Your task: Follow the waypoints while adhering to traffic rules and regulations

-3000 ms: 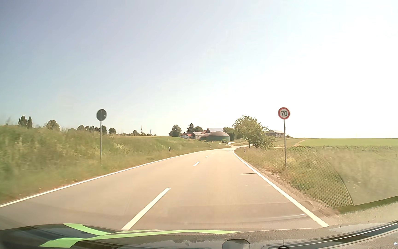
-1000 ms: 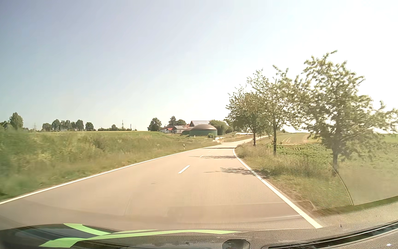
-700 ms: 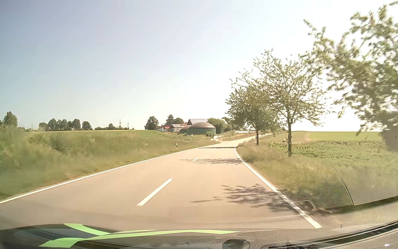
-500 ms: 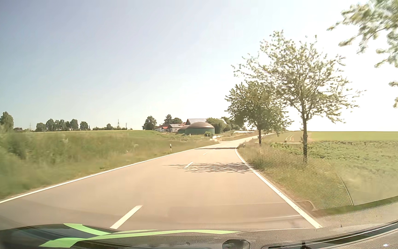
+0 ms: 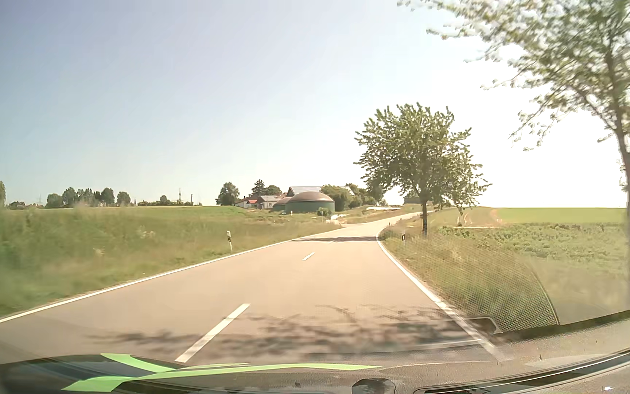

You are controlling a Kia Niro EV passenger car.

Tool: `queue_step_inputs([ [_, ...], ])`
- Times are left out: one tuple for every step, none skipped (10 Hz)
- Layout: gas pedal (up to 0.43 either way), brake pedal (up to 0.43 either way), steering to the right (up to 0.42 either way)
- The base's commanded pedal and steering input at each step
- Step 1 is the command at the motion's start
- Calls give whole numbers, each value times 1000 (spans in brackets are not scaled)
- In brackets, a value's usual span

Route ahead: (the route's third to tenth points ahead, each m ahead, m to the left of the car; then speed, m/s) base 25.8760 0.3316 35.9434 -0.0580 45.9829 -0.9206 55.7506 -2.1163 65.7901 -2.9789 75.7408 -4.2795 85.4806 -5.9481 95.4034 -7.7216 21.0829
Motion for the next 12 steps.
queue_step_inputs([
  [280, 0, 5],
  [280, 0, 7],
  [280, 0, 8],
  [260, 0, 8],
  [220, 0, 9],
  [220, 0, 9],
  [220, 0, 10],
  [228, 0, 11],
  [268, 0, 11],
  [280, 0, 11],
  [280, 0, 12],
  [299, 0, 11],
])
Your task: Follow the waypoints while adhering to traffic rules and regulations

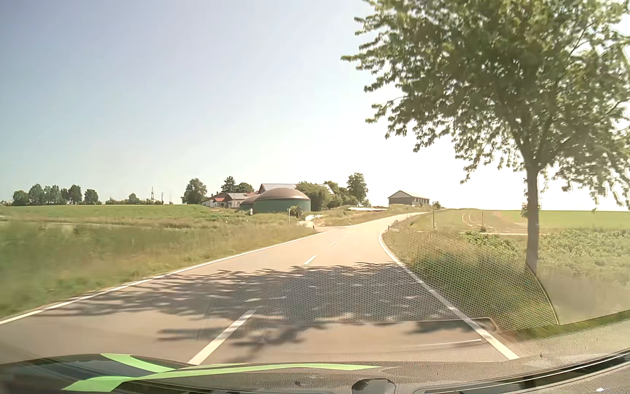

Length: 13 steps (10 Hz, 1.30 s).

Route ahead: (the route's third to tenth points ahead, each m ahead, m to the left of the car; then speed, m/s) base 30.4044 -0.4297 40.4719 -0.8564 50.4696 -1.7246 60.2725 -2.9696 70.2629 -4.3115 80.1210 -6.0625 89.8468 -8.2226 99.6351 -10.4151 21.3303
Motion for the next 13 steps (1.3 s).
queue_step_inputs([
  [311, 0, 12],
  [311, 0, 11],
  [331, 0, 11],
  [331, 0, 12],
  [339, 0, 12],
  [350, 0, 12],
  [350, 0, 12],
  [350, 0, 12],
  [339, 0, 12],
  [287, 0, 13],
  [260, 0, 13],
  [260, 0, 13],
  [248, 0, 12],
])
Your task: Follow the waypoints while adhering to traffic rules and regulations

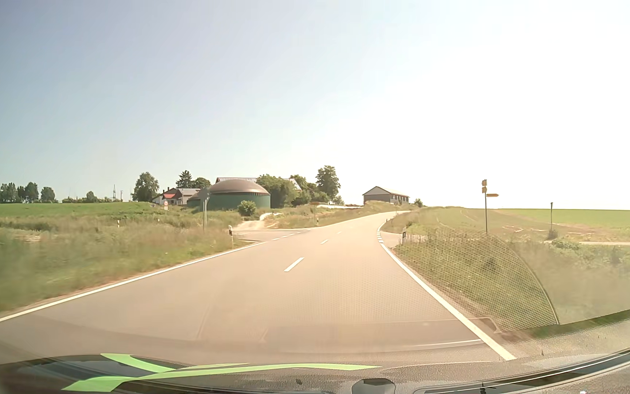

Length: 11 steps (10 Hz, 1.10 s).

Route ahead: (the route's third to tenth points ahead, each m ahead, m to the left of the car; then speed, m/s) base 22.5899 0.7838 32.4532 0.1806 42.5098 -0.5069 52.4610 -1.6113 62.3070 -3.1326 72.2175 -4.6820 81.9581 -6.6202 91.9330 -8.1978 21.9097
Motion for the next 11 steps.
queue_step_inputs([
  [248, 0, 13],
  [240, 0, 12],
  [220, 0, 12],
  [220, 0, 12],
  [220, 0, 11],
  [220, 0, 11],
  [220, 0, 11],
  [220, 0, 11],
  [220, 0, 11],
  [209, 0, 11],
  [209, 0, 11],
])
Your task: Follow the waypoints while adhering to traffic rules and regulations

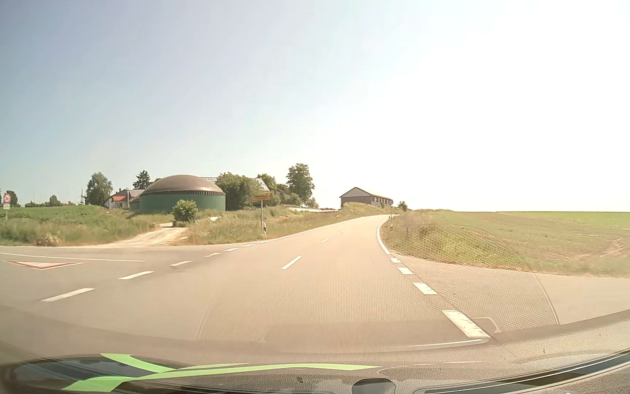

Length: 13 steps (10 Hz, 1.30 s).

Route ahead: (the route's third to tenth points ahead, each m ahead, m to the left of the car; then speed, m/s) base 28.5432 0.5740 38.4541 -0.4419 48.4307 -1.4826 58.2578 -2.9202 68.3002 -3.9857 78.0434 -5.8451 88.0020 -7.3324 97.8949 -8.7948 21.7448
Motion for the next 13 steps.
queue_step_inputs([
  [209, 0, 10],
  [209, 0, 11],
  [209, 0, 10],
  [189, 0, 11],
  [177, 0, 10],
  [177, 0, 10],
  [169, 0, 10],
  [169, 0, 10],
  [169, 0, 11],
  [169, 0, 10],
  [169, 0, 10],
  [169, 0, 10],
  [169, 0, 10],
])
